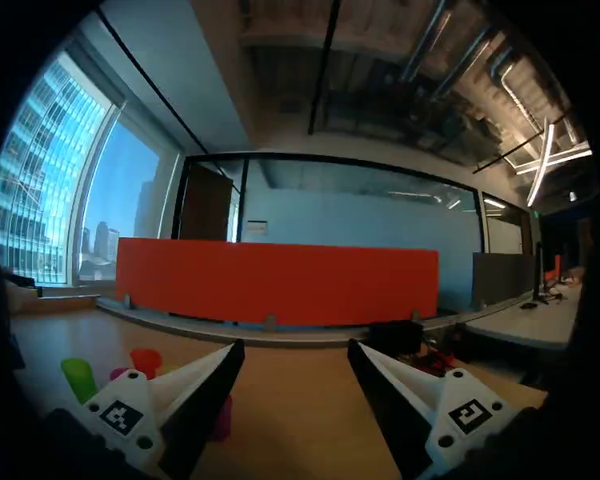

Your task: Pour water

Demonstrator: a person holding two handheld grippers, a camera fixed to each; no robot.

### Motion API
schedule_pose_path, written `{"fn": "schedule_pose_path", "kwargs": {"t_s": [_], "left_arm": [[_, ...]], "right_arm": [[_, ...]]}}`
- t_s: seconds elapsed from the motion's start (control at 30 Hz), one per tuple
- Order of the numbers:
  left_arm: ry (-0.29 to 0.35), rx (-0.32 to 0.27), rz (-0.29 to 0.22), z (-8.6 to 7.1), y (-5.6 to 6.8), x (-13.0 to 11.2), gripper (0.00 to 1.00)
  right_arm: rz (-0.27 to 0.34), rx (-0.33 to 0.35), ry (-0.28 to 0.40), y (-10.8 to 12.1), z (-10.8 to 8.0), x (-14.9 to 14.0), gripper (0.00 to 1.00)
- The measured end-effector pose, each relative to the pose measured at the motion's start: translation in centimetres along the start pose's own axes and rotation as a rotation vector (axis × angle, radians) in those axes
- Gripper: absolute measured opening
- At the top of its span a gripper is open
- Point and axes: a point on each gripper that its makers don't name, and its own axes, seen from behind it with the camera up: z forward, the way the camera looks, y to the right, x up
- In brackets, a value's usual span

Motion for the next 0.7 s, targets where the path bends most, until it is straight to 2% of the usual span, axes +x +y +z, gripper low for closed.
{"fn": "schedule_pose_path", "kwargs": {"t_s": [0.3,0.57,0.7], "left_arm": [[-0.009,0.026,0.028,0.7,0.0,-1.9,0.99],[-0.015,0.042,0.009,1.3,0.2,-3.5,0.99],[-0.014,0.025,-0.001,1.6,0.8,-4.3,0.99]], "right_arm": [[0.040,-0.030,-0.010,1.3,-0.4,-1.2,1.00],[0.121,-0.033,-0.006,1.8,-0.5,-1.7,1.00],[0.152,-0.032,-0.013,1.9,-0.5,-2.1,0.99]]}}
